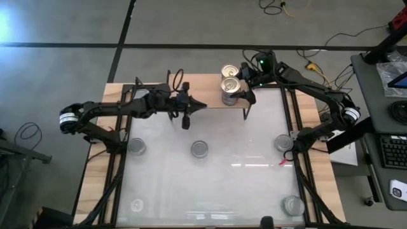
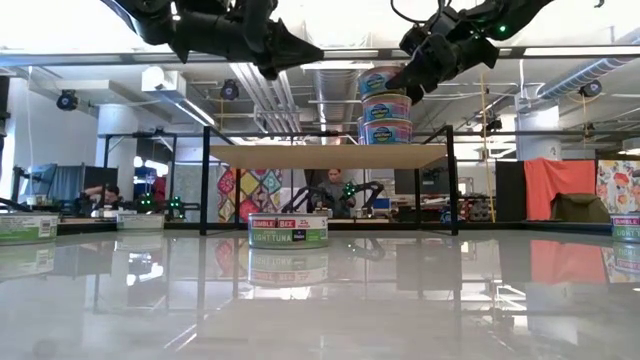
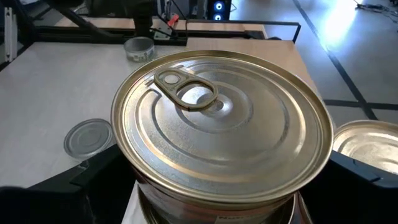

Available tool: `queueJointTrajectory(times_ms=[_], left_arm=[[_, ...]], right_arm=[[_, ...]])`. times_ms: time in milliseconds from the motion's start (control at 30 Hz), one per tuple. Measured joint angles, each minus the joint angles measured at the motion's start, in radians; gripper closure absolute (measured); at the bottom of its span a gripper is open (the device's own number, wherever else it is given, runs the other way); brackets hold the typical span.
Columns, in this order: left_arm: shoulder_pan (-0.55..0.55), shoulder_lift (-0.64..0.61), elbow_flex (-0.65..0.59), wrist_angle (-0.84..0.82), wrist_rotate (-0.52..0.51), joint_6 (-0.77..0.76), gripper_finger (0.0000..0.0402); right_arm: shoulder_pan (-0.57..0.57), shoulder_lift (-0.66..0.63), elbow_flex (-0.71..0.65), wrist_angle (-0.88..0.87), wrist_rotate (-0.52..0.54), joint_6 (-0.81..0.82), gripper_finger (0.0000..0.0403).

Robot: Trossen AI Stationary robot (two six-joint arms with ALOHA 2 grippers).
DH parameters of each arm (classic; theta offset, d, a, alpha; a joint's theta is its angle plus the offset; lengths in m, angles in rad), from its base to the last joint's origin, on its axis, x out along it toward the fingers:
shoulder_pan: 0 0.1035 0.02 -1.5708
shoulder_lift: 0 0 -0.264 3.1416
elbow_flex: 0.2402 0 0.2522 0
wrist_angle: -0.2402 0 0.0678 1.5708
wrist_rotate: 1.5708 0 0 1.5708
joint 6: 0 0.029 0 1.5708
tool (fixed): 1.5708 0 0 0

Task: Stack canned seafood by type on shelf
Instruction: Stack the blue tuna can on top of the blue tuna can on the shelf

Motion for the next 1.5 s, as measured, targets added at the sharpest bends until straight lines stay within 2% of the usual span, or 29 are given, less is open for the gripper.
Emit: queueJointTrajectory(times_ms=[267,533,1233,1500], left_arm=[[0.049,0.011,0.002,0.048,0.0,0.026,0.04],[0.072,0.089,0.011,0.143,0.015,0.034,0.04],[0.116,0.266,0.288,0.113,0.017,0.077,0.04],[0.116,0.339,0.403,0.042,0.042,0.113,0.04]], right_arm=[[0.0,-0.001,0.0,0.001,0.001,-0.004,0.0042],[-0.001,-0.001,-0.001,-0.005,0.008,-0.008,0.0042],[0.0,-0.003,-0.009,-0.021,0.023,-0.01,0.0041],[0.0,-0.002,-0.011,-0.024,0.027,-0.014,0.0009]])
